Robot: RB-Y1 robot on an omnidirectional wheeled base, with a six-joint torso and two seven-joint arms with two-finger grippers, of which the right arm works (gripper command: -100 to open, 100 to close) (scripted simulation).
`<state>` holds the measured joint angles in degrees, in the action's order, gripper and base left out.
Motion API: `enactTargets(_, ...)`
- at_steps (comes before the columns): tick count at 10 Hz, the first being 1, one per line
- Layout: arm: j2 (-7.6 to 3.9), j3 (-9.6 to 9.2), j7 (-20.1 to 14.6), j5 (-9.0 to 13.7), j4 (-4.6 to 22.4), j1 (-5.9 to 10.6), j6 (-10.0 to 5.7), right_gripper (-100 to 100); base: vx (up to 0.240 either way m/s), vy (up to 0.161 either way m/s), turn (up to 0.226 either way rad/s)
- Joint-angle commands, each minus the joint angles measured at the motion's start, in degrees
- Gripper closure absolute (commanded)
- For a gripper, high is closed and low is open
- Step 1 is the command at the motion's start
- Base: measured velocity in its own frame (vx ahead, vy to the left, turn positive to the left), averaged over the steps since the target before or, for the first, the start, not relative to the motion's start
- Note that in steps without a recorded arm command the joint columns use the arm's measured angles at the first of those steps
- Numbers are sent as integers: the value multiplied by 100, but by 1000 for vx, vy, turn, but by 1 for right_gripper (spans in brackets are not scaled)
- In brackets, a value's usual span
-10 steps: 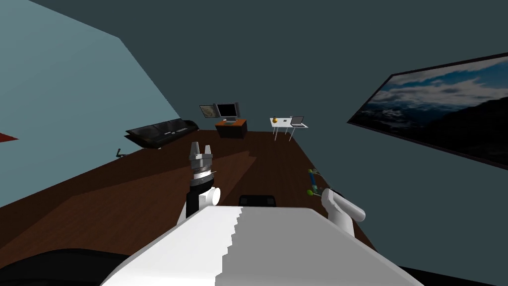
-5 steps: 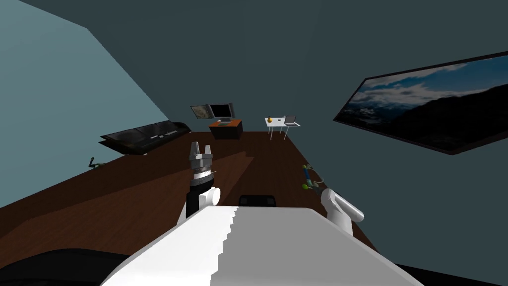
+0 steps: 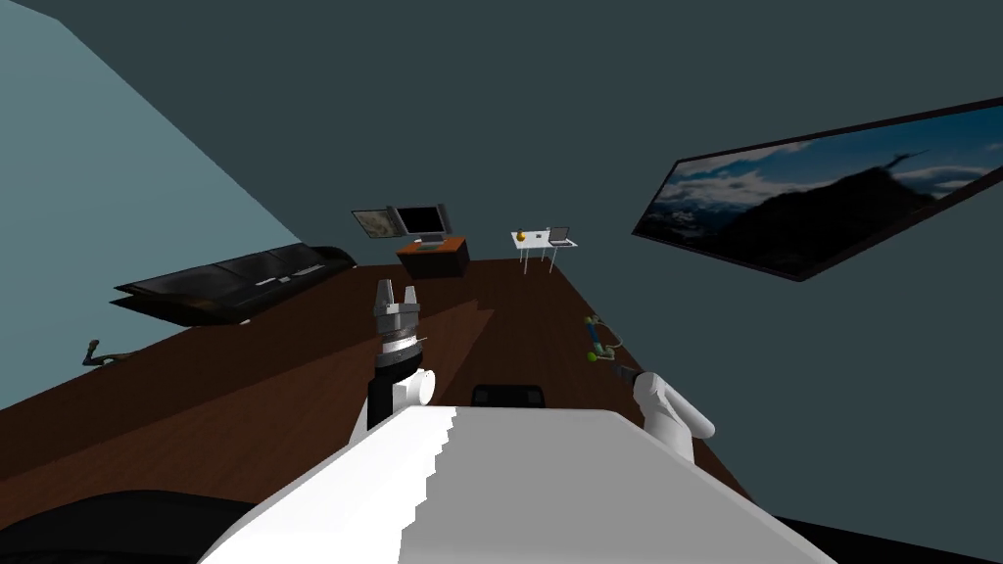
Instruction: Push the door open
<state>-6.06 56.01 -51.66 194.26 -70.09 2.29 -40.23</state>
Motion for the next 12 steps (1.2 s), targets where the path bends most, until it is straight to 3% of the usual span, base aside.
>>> enactTargets(1,-1,57,-49,235,71,36,-14,-100,-23,7,-174)
enactTargets(12,33,587,-541,2157,656,364,-202,-100,-32,8,-209)
